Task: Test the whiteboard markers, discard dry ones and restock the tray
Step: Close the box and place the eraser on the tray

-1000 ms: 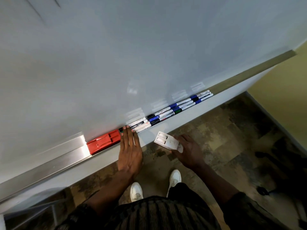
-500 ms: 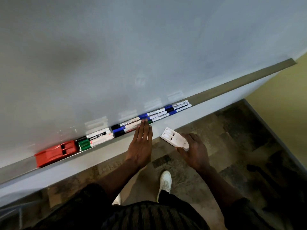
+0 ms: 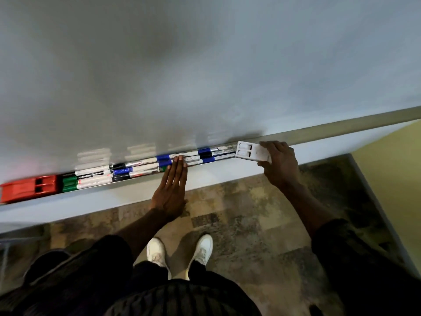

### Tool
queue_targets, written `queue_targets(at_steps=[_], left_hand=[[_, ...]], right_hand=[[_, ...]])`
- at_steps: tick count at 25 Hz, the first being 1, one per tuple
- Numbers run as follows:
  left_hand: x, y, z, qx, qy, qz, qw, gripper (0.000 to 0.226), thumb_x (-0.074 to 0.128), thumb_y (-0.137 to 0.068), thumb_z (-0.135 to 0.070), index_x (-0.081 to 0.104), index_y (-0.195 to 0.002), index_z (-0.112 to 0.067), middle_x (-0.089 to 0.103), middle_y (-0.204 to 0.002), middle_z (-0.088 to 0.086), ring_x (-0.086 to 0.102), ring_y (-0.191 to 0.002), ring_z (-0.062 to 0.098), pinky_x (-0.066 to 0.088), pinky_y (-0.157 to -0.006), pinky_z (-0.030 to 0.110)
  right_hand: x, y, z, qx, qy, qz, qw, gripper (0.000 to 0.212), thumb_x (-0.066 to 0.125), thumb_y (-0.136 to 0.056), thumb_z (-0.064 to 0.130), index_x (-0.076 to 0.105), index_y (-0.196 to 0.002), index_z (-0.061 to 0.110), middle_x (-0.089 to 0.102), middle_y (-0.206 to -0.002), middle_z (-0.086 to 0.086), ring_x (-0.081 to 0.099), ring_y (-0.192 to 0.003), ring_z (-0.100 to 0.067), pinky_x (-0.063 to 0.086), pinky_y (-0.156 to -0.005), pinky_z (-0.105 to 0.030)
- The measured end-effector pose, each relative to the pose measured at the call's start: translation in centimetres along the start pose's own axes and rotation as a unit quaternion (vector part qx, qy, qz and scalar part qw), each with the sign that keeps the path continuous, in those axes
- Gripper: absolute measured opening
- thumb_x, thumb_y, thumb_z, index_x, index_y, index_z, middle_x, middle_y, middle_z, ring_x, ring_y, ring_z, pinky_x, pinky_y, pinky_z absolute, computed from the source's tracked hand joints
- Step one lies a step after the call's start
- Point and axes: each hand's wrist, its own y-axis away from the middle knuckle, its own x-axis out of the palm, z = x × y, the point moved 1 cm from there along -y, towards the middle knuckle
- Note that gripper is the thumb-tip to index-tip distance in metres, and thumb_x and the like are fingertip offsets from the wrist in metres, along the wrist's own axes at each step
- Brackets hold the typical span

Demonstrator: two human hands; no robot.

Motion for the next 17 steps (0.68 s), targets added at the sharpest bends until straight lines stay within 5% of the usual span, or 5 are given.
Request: queue_targets(at_steps=[5, 12, 17], left_hand=[[0.3, -0.2, -0.5, -0.010, -0.019, 0.035, 0.999, 0.143, 0.074, -0.084, -0.069, -0.019, -0.164, 0.004, -0.028, -0.173, 0.027, -0.023, -0.163, 0.042, 0.007, -0.135, 0.056], [0.1, 0.0, -0.3, -0.001, -0.046, 0.036, 0.998, 0.134, 0.067, -0.089, -0.070, -0.014, -0.165, 0.005, -0.027, -0.173, 0.028, -0.022, -0.162, 0.044, 0.003, -0.135, 0.057], [0.2, 0.0, 0.1, 0.001, -0.035, 0.034, 0.999, 0.135, 0.069, -0.089, -0.068, -0.017, -0.165, 0.003, -0.029, -0.173, 0.026, -0.025, -0.162, 0.042, 0.000, -0.135, 0.056]], right_hand=[[-0.3, -3.7, -3.2, 0.001, -0.010, 0.033, 0.999, 0.068, 0.086, -0.073, 0.004, 0.063, -0.136, 0.017, 0.064, -0.132, -0.009, 0.056, -0.119, -0.039, 0.050, -0.094, -0.046], [1.3, -4.8, -5.1, -0.025, 0.010, 0.044, 0.999, 0.070, 0.086, -0.076, 0.003, 0.059, -0.139, 0.020, 0.056, -0.133, -0.008, 0.053, -0.120, -0.036, 0.056, -0.078, -0.046], [1.8, -6.1, -6.1, -0.091, -0.002, 0.051, 0.995, 0.072, 0.088, -0.070, -0.004, 0.063, -0.136, 0.010, 0.062, -0.135, -0.014, 0.054, -0.125, -0.035, 0.057, -0.089, -0.046]])
